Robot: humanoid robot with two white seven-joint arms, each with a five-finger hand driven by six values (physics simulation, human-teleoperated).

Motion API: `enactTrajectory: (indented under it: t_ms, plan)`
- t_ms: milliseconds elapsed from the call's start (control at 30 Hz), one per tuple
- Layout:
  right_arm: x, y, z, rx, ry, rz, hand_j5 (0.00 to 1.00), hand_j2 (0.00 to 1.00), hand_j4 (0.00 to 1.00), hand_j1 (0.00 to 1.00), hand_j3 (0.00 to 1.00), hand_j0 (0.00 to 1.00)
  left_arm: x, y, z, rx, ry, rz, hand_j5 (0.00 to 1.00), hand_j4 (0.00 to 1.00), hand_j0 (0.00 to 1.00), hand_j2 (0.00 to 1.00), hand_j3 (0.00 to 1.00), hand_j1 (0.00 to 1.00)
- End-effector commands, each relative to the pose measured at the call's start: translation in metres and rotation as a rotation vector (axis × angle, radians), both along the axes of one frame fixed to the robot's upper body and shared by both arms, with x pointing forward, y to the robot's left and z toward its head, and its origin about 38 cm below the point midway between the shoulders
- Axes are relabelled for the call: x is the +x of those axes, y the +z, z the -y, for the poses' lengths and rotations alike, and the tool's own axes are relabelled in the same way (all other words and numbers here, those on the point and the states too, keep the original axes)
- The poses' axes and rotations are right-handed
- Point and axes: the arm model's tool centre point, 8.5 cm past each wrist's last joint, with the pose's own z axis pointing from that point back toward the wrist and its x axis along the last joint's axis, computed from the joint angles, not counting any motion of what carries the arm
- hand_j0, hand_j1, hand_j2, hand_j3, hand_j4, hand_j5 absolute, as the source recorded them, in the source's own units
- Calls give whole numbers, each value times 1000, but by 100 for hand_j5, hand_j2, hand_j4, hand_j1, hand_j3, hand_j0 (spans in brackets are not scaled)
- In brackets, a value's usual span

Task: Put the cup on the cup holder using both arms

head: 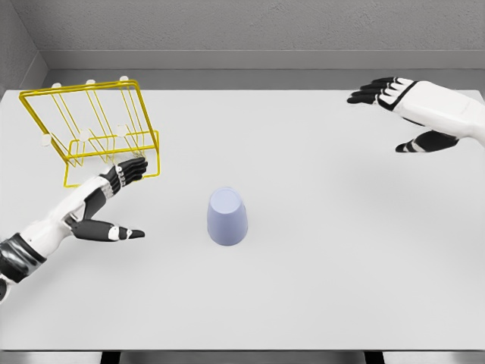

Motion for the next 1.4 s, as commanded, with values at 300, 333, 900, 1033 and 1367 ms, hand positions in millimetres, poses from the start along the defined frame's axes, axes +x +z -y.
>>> enactTrajectory:
  t_ms: [300,333,900,1033,1367]
  plan:
    - [-6,-28,19,179,-97,-30,100,100,100,100,100,100,10,-8,31,56,-54,-19,100,100,100,100,100,100]
    - [-6,-28,18,181,-97,-30,100,100,100,100,100,100,12,-7,36,47,-58,-11,100,100,100,100,100,100]
    - [-8,-27,23,189,-108,-23,100,100,100,100,100,100,28,-6,76,81,-108,-9,100,100,100,100,100,100]
    - [-8,-27,22,189,-107,-22,100,100,100,100,100,100,32,-7,87,88,-113,-15,100,100,100,100,100,100]
    - [-8,-27,22,193,-107,-23,100,100,100,100,100,100,26,-4,98,-26,-118,-92,100,100,100,100,100,100]
